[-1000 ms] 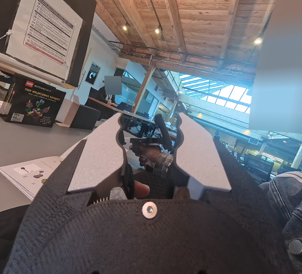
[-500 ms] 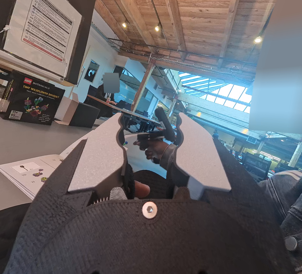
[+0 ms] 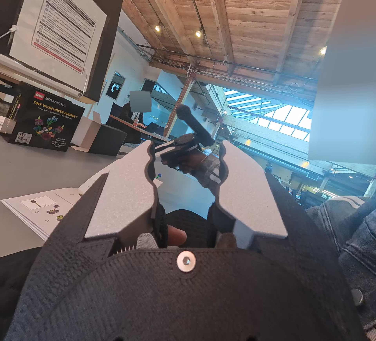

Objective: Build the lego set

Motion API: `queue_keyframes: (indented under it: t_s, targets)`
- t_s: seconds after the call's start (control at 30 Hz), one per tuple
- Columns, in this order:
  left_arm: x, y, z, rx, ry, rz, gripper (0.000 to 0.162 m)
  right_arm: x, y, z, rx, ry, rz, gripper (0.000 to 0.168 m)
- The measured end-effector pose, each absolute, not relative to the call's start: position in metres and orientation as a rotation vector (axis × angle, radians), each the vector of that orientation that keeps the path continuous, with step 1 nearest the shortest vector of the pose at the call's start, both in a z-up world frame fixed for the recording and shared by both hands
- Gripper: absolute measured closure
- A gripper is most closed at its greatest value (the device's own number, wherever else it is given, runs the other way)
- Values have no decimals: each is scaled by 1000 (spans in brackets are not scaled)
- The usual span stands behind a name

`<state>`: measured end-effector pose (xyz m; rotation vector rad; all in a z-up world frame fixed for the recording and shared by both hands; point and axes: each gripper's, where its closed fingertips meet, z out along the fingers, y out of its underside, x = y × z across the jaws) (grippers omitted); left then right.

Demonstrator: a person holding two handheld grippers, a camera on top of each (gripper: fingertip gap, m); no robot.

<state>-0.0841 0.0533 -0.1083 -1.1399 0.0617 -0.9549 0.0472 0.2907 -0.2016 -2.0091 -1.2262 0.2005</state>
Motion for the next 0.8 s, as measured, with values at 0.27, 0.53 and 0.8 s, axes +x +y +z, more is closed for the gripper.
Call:
queue_keyframes:
  t_s: [0.27, 0.53, 0.8]
  targets:
    - [-88, 54, -109, -1136, 50, -953, 103, 50, 293, -190, -1896, -1150, 171, 150]
    - [-86, 56, -113, -1144, 47, -966, 103, 90, 276, -189, -1792, -845, 270, 151]
    - [-80, 54, -110, -1142, 66, -955, 103, 92, 267, -192, -1757, -806, 317, 158]
